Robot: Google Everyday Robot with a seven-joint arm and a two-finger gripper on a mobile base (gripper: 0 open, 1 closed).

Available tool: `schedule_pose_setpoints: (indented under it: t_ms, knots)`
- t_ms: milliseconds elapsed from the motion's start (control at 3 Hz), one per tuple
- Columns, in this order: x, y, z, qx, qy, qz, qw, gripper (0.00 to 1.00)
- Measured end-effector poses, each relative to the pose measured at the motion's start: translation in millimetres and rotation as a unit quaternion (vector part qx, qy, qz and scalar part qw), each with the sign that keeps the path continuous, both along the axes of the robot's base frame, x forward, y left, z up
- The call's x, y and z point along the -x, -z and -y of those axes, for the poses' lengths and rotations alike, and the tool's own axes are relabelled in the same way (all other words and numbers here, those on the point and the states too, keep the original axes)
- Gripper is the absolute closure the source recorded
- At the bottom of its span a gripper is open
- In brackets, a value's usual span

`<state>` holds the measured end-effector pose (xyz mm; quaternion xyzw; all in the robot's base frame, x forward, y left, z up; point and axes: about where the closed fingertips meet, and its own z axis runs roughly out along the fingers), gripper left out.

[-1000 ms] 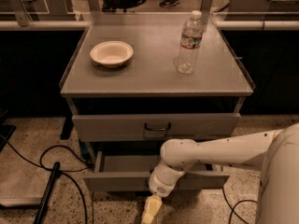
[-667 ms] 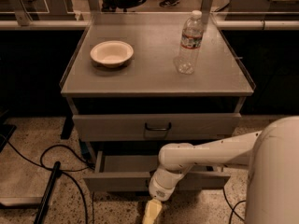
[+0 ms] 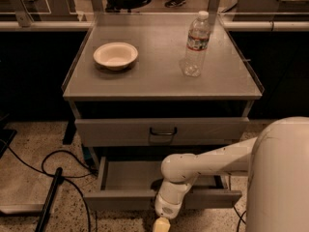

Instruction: Open middle drawer

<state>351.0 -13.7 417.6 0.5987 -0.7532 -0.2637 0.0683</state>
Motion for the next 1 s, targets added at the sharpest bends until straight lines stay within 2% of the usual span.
schedule_pose_setpoints:
  t_ms: [333,667,1000]
  knots:
    - [41,-30,9,-0.013,-0.012,-0.048,0.9987,0.0]
    - [78,-64,27,-0.053,0.019,-0.08,0.9952,0.0]
    - [78,-61,28,-0.048,0.019,-0.077,0.9957,0.0]
